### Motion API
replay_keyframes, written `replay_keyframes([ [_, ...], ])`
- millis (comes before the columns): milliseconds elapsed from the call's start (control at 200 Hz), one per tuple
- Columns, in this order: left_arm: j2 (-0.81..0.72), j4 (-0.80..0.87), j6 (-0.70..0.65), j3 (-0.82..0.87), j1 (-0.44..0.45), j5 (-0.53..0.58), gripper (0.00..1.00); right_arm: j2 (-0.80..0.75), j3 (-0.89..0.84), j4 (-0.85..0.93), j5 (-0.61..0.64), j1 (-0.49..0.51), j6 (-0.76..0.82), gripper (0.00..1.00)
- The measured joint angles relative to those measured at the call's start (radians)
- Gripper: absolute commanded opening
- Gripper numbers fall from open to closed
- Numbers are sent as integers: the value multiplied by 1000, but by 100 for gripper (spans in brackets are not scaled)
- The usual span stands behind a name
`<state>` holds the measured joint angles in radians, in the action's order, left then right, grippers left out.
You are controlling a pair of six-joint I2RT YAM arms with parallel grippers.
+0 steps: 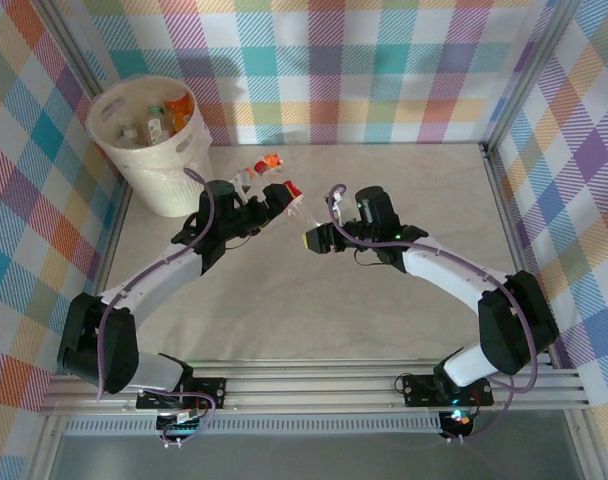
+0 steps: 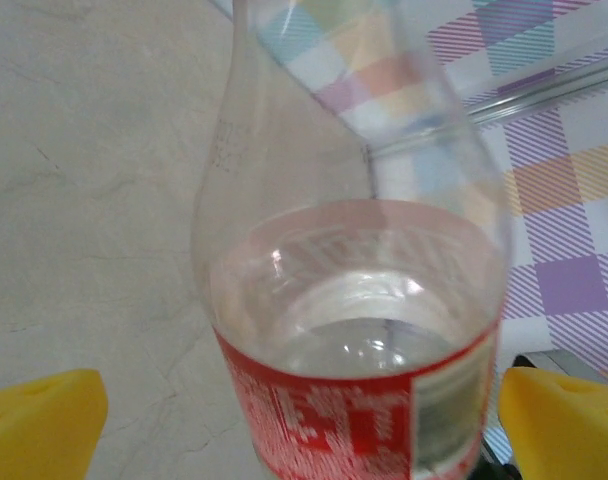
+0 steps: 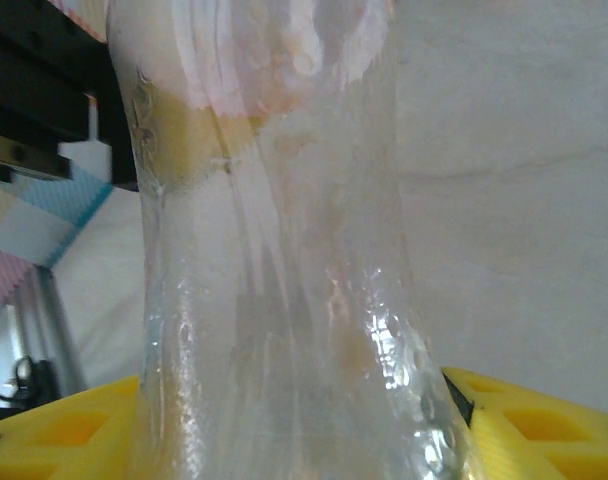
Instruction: Put the plastic bottles in the bin
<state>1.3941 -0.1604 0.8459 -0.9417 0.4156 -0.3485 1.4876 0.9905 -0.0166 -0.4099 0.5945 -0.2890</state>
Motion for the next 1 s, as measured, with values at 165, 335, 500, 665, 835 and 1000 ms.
replay_keyframes([
  [165,26,-15,3,-19,24,2,94,0,0,-9,-69,17,-75,48],
  [335,63,-82,20,-21,27,-10,72,15,0,-27,-130,23,-129,49],
  [500,88,-125,51,-23,27,-18,60,27,10,-18,-137,20,-138,63],
  [665,88,-153,55,-23,28,-24,59,28,49,47,-147,23,-59,86],
  [835,78,-126,34,-23,28,12,59,-4,65,114,-117,23,36,100],
  [1000,24,-53,-13,-23,28,75,59,-83,72,196,-57,23,137,100],
])
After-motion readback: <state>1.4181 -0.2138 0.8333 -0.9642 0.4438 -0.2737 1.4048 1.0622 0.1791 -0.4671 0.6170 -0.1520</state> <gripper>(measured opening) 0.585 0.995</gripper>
